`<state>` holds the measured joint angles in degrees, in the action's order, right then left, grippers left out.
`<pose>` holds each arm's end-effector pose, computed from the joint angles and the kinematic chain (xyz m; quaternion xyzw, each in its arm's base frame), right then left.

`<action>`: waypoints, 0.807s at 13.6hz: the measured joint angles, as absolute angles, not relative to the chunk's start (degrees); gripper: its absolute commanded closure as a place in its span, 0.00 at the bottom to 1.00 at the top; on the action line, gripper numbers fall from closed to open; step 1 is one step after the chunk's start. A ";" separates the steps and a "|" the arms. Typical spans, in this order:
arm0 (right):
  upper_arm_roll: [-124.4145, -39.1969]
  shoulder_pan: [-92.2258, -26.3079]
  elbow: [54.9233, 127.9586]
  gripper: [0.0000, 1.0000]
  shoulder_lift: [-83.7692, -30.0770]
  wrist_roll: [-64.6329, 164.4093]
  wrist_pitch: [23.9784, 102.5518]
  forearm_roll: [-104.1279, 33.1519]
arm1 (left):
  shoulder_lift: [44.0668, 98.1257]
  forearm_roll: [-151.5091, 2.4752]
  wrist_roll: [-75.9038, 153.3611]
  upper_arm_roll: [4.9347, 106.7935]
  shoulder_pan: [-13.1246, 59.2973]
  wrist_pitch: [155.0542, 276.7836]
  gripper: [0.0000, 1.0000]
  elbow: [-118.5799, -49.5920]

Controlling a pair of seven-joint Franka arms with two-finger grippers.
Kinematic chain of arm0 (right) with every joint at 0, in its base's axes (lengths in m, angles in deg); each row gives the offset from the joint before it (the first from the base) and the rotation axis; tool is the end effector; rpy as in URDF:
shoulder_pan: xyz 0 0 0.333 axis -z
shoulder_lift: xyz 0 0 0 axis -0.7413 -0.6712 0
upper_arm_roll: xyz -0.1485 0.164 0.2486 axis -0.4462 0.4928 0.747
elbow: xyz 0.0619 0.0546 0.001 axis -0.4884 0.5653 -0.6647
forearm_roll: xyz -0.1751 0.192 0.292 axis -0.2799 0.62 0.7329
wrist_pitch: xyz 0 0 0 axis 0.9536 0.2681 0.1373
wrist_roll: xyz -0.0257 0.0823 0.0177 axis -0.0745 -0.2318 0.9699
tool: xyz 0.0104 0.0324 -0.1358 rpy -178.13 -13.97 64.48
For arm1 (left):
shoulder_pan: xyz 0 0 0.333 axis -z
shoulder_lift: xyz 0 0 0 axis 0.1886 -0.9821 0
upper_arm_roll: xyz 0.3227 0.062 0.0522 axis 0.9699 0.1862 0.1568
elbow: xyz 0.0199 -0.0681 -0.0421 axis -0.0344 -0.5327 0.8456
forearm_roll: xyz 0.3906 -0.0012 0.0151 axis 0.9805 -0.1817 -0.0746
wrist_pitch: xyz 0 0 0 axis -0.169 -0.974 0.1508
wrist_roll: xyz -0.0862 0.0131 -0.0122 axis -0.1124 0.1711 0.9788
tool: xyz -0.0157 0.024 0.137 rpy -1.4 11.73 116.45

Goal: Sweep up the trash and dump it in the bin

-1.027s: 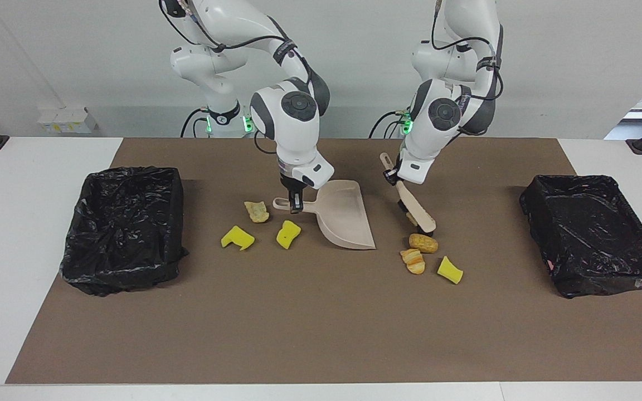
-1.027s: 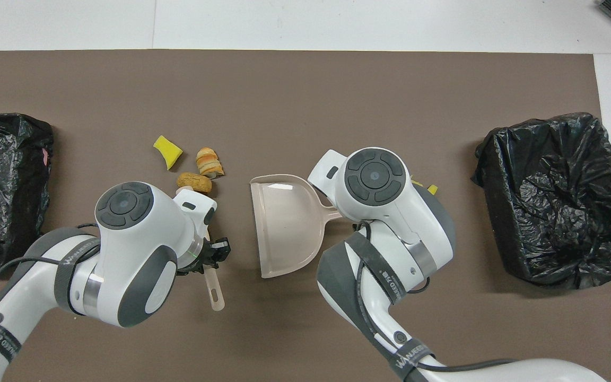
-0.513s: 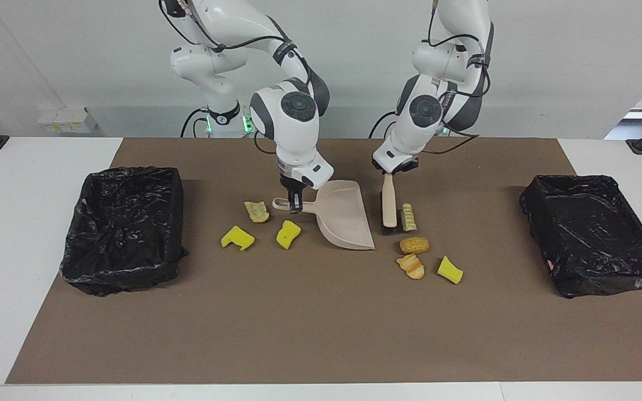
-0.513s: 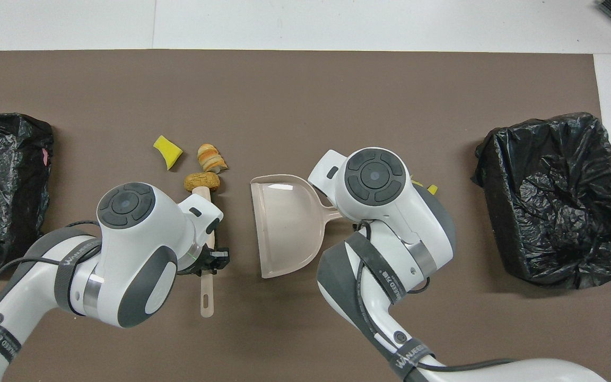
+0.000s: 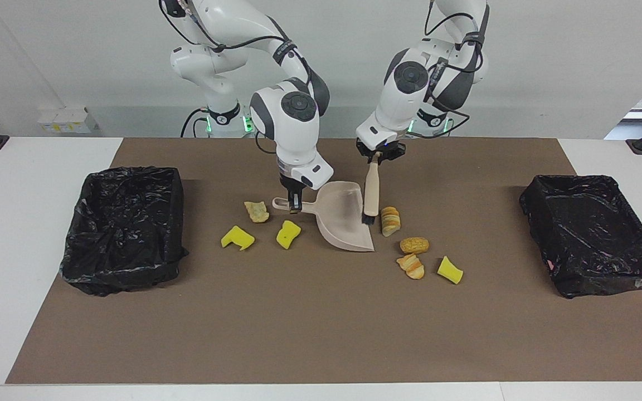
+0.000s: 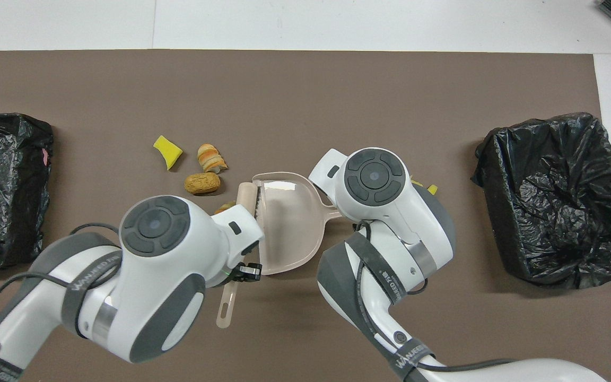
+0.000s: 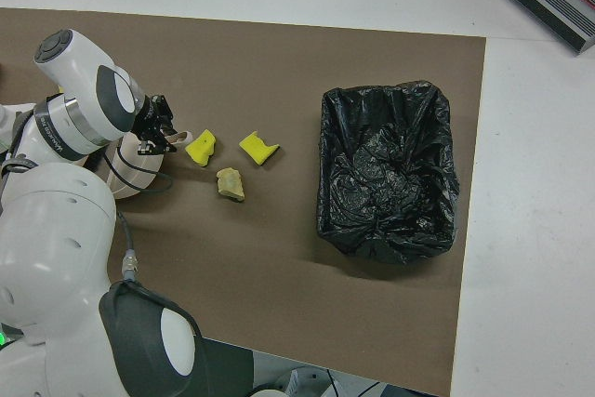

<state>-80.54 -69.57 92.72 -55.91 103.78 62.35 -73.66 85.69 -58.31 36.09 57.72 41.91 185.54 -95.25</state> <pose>0.5418 0.2968 0.3800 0.6719 0.7393 -0.0318 0.0330 0.4176 -0.2827 0.4310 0.9907 -0.0933 -0.0915 0.0367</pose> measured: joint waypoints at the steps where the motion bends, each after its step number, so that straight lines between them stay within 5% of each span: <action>1: -80.54 -69.58 92.72 1.00 -55.91 103.75 62.39 -73.70 | 85.77 -56.72 37.55 57.92 39.92 185.53 1.00 -94.86; 5: -80.54 -69.74 92.72 1.00 -55.91 101.80 62.40 -74.43 | 83.21 -51.79 49.22 58.37 30.72 185.67 1.00 -92.78; 11: -80.47 -70.56 92.72 1.00 -55.78 97.71 61.91 -75.39 | 68.61 -45.82 63.65 58.51 17.77 187.96 1.00 -79.49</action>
<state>-80.47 -70.56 92.72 -55.78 97.71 61.91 -75.39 68.61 -45.82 63.65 58.51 17.77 187.96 -79.49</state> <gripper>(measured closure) 0.683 0.736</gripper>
